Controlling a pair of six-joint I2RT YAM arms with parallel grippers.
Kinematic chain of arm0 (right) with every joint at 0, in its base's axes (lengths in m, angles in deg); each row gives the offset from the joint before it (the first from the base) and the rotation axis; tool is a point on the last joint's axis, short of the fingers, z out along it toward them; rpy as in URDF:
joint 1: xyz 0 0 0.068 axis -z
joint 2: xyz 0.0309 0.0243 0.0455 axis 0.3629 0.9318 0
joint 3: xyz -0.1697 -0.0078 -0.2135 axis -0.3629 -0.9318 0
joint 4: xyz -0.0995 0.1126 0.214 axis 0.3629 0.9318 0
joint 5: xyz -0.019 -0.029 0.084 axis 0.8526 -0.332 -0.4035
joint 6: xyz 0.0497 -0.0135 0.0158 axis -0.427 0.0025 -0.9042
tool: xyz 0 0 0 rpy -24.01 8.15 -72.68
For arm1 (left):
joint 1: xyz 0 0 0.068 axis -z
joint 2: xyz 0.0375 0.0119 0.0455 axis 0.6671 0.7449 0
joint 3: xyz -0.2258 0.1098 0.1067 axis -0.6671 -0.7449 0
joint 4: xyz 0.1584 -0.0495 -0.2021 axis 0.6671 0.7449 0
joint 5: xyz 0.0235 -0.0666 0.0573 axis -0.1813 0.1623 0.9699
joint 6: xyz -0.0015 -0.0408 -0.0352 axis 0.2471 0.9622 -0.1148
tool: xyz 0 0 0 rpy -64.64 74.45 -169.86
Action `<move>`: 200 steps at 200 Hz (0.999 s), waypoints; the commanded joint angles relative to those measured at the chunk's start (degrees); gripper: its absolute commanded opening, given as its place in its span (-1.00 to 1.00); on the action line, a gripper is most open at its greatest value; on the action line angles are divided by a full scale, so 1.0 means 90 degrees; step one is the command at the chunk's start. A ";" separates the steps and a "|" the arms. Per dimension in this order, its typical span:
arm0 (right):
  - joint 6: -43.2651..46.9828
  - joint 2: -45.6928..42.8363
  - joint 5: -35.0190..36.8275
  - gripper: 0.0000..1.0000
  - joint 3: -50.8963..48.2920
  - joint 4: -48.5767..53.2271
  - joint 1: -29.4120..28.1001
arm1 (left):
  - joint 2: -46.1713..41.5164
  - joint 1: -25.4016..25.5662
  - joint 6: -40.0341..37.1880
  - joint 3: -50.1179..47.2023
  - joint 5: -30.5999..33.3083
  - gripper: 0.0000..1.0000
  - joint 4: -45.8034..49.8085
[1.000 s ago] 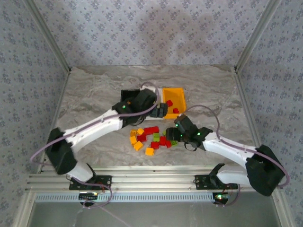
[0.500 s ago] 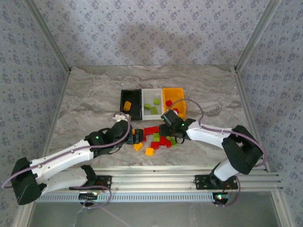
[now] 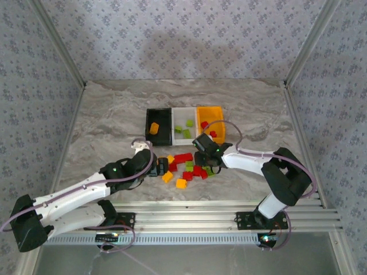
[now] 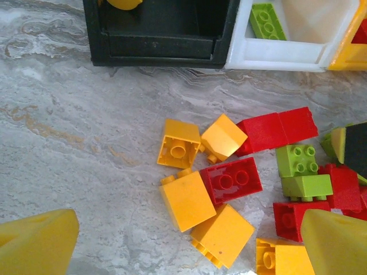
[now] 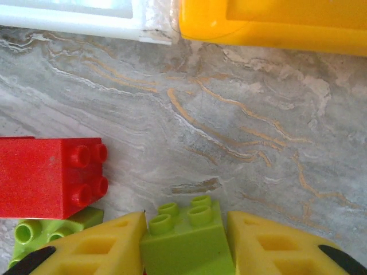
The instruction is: Sort the legos into containers by color
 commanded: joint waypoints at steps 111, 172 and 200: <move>0.0351 0.0522 0.0268 -0.23 0.2581 0.0472 0.0411 | -0.0554 -0.0140 0.0164 -0.0285 0.0160 0.99 0.0318; 0.0327 0.1788 0.0031 0.26 0.3961 0.0441 0.0893 | -0.0660 -0.0158 0.0203 -0.0450 -0.0078 0.99 0.0371; 0.0335 0.1398 0.0021 0.43 0.3850 0.0348 0.0845 | -0.0608 -0.0159 0.0093 -0.0500 -0.0307 0.99 0.0189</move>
